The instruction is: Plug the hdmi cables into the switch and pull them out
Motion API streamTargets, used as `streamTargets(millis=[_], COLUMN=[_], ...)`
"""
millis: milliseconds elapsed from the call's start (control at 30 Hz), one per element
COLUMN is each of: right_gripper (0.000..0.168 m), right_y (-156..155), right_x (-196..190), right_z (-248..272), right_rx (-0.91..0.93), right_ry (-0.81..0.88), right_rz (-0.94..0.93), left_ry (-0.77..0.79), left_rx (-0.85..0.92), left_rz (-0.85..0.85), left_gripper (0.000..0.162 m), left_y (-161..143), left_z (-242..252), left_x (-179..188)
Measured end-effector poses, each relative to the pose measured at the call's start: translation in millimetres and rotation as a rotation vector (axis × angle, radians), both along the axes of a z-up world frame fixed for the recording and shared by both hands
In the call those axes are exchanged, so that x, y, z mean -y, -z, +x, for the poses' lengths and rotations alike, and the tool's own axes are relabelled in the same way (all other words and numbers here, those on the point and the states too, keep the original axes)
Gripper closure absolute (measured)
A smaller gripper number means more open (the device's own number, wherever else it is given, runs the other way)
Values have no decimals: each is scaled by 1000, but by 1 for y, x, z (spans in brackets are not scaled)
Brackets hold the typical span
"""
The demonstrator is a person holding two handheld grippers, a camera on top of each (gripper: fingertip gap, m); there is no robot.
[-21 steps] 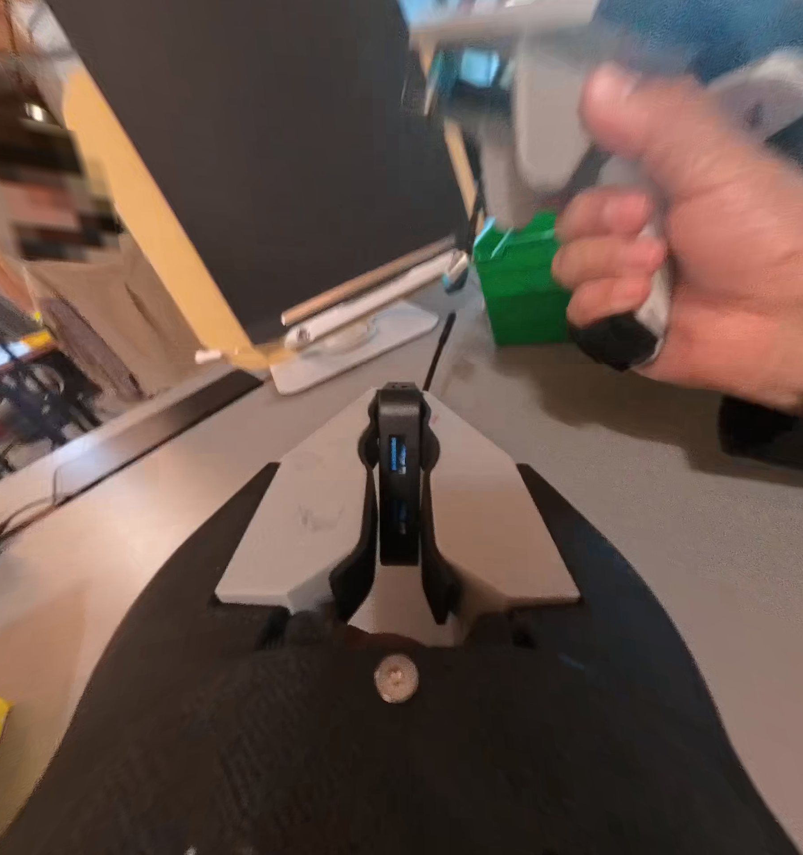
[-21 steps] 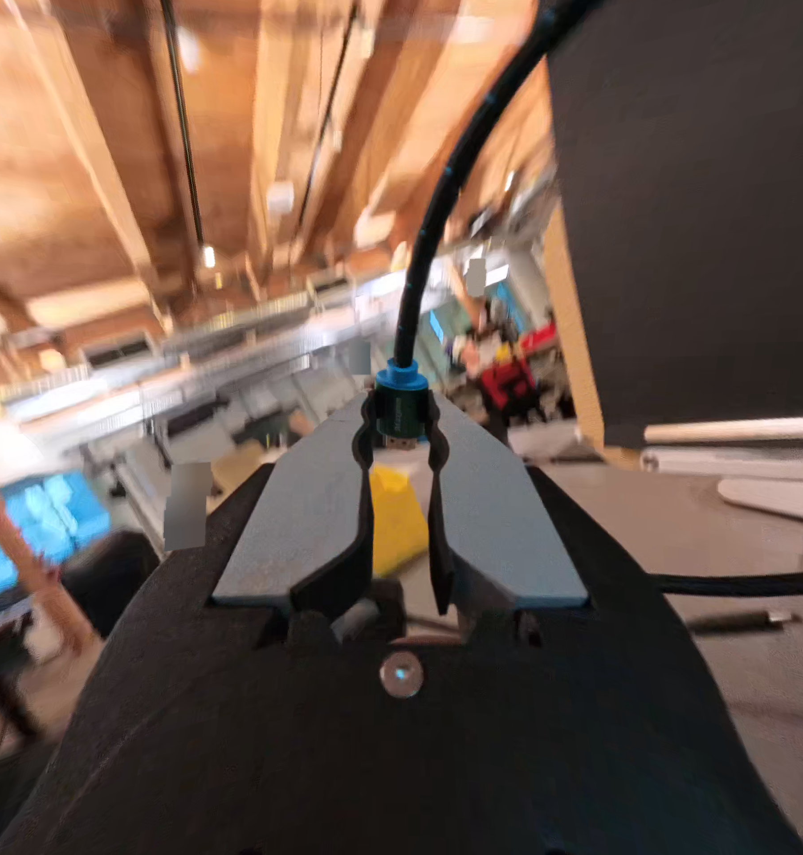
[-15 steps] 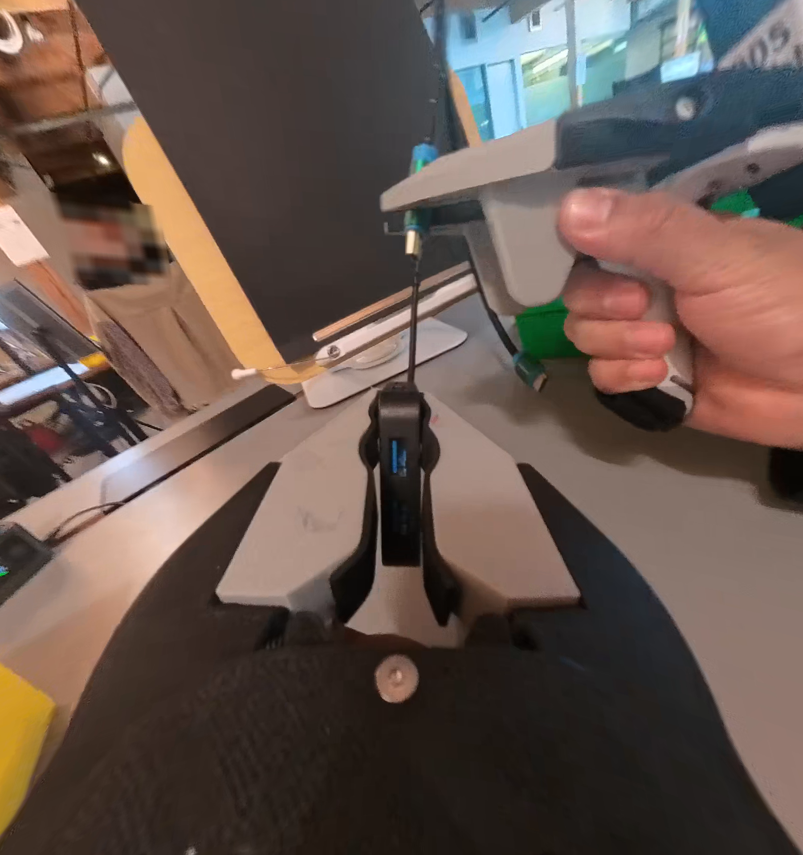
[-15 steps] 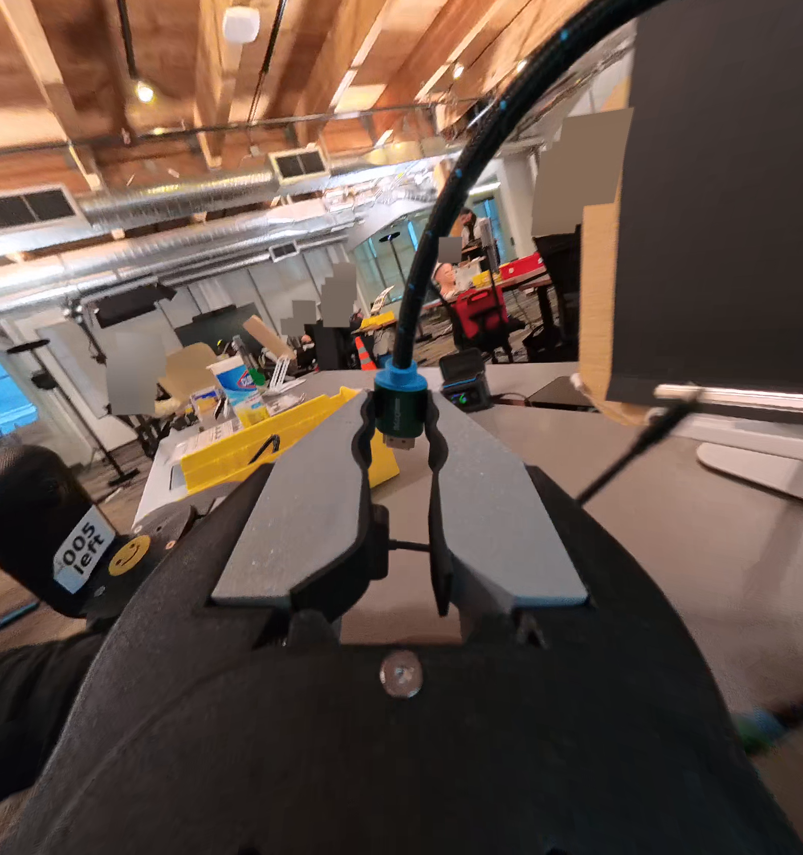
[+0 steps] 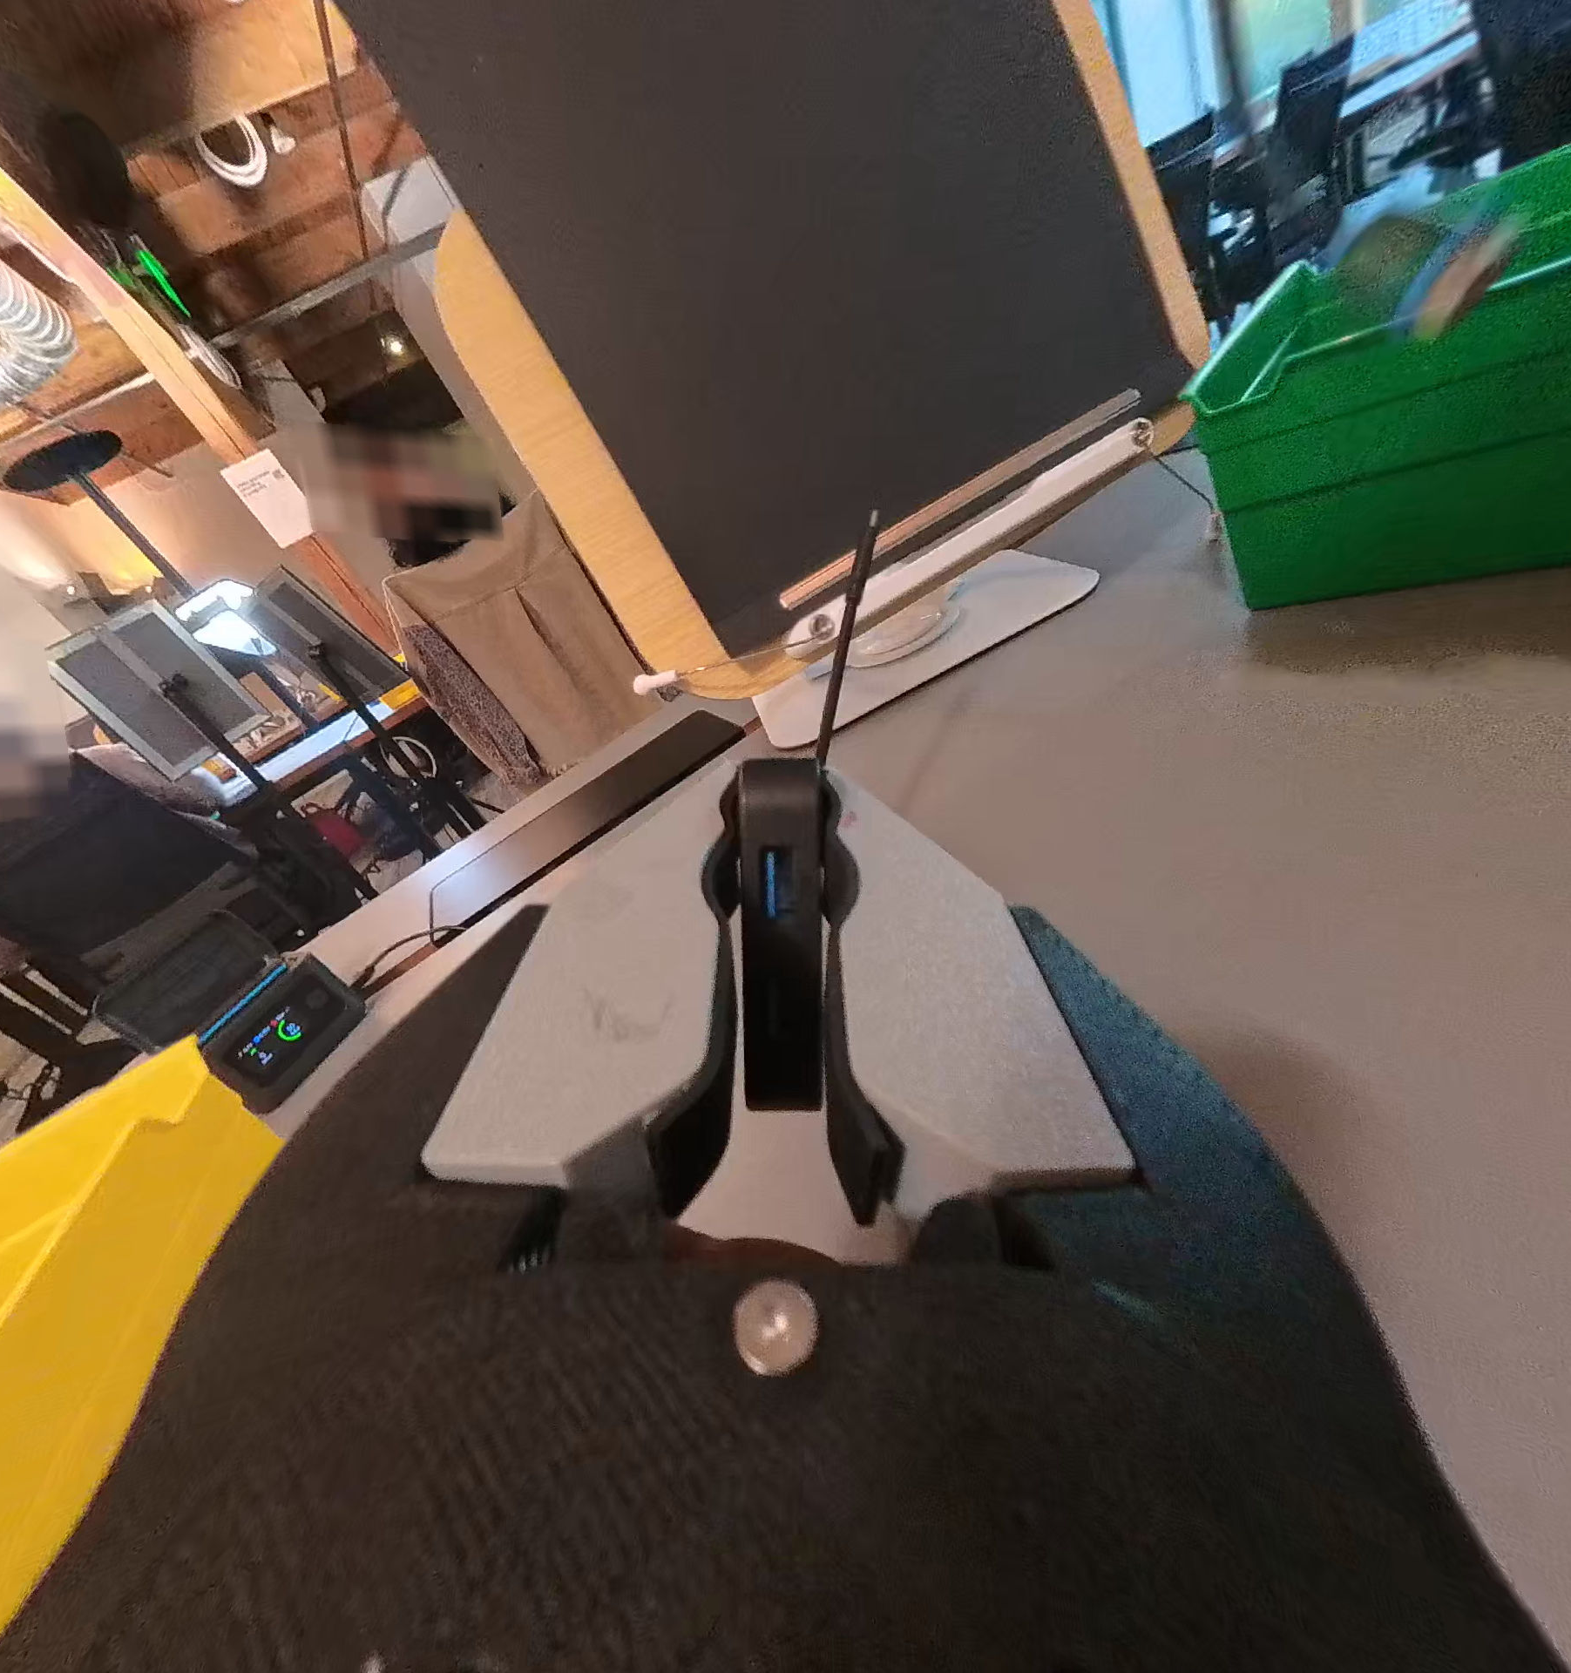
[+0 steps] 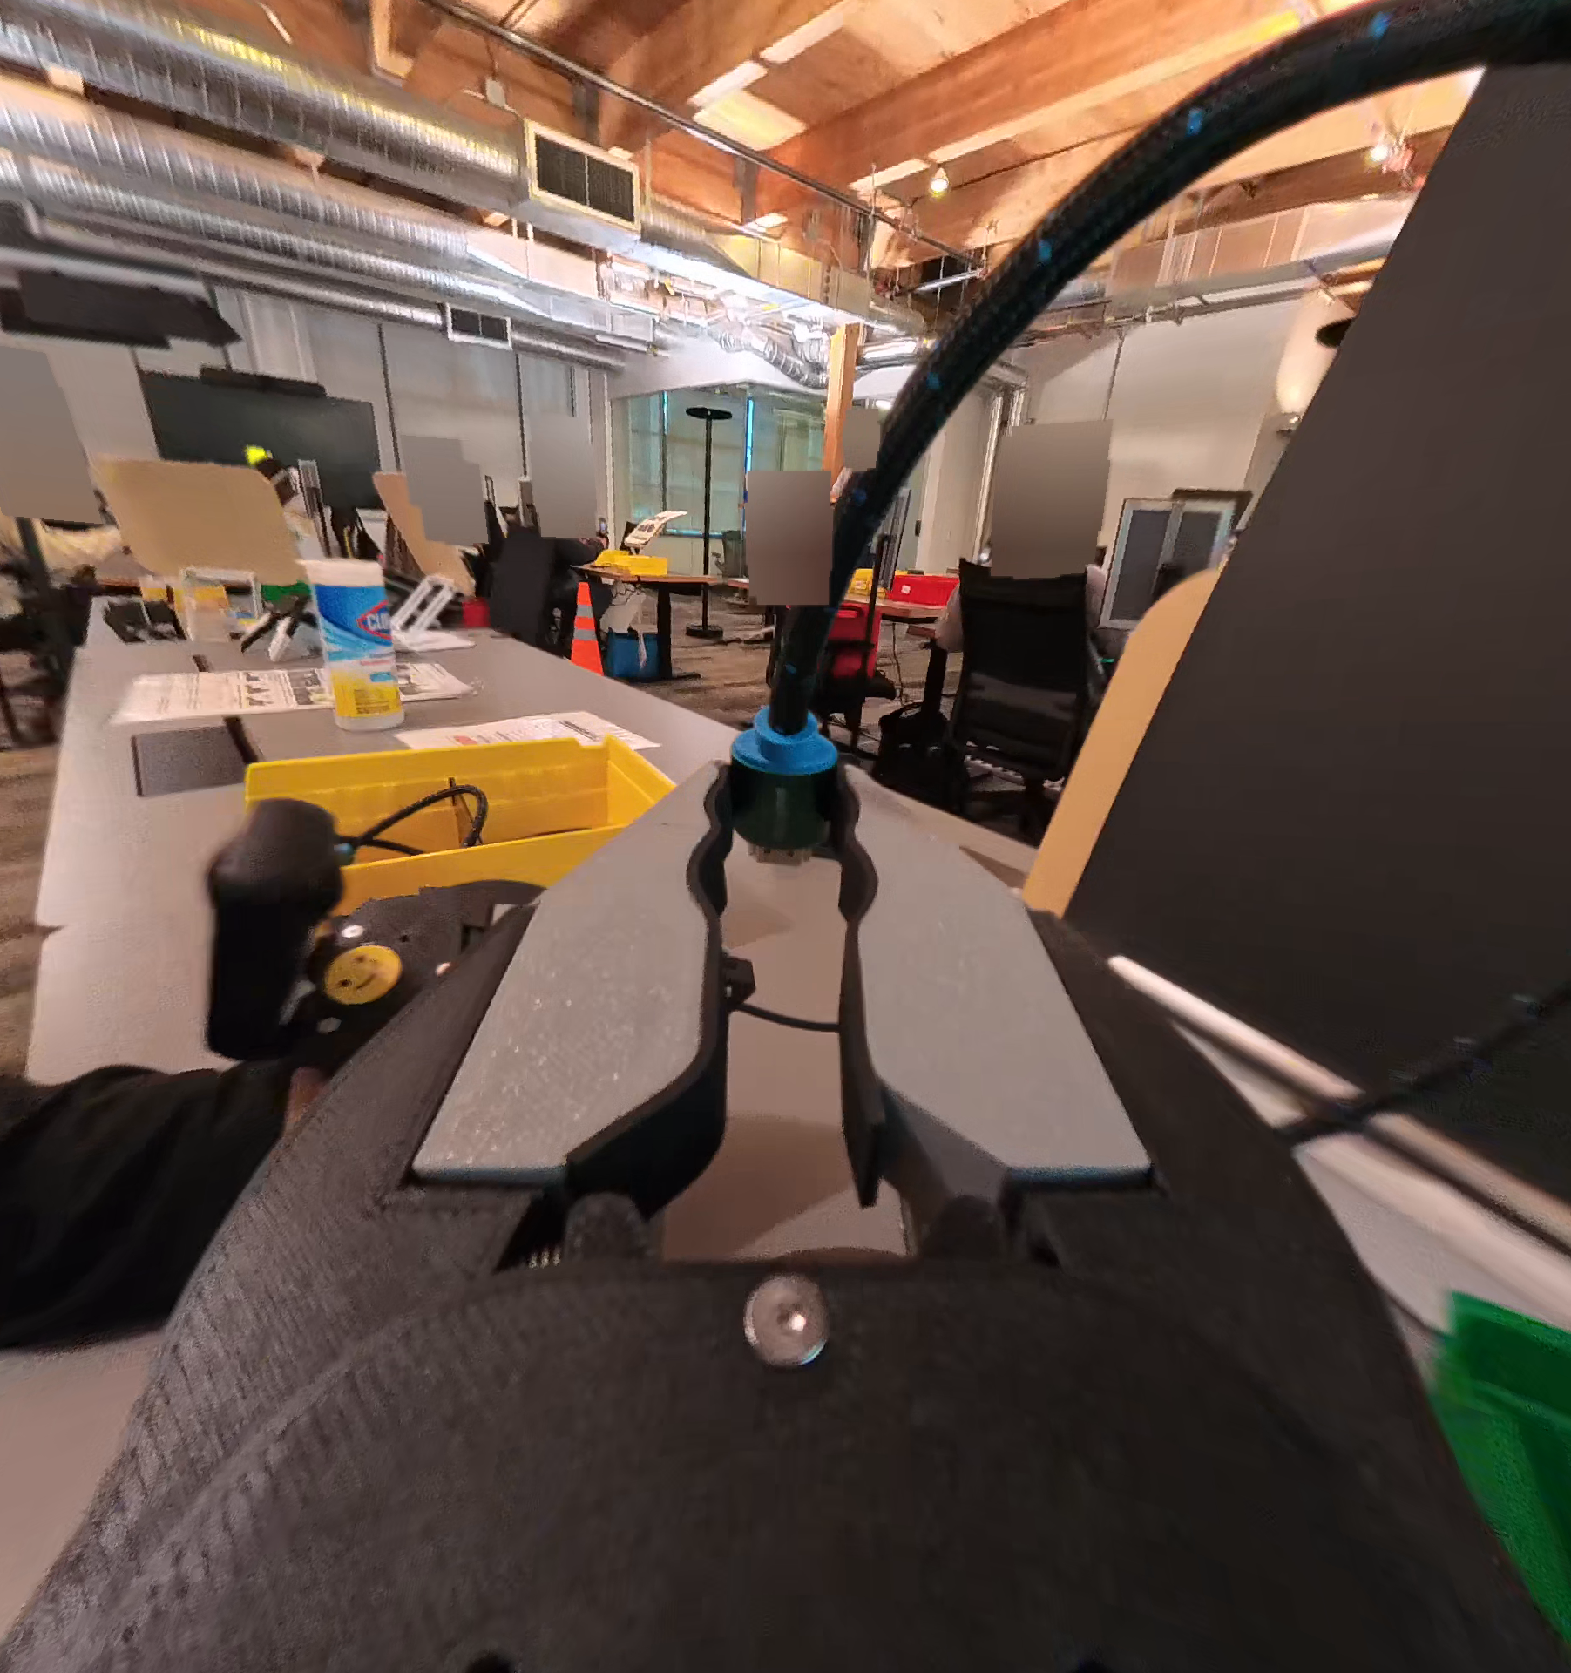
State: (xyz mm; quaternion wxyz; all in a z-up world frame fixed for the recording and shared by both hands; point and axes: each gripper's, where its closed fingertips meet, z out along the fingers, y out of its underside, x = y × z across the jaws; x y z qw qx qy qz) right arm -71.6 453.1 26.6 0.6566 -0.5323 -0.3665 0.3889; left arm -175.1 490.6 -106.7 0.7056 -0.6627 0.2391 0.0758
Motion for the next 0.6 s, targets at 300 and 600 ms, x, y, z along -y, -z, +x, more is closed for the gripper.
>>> streamTargets(millis=[300,600], right_gripper=[151,150], right_y=[-47,137], right_x=[-10,-33], right_z=[171,283], right_rx=[440,1029], right_ry=[358,444], right_rz=[-101,-772], left_ry=[12,9], left_rx=[14,-65], left_rz=[1,12], left_gripper=[151,150], left_y=[-4,2], left_z=[5,11], left_x=[2,5])
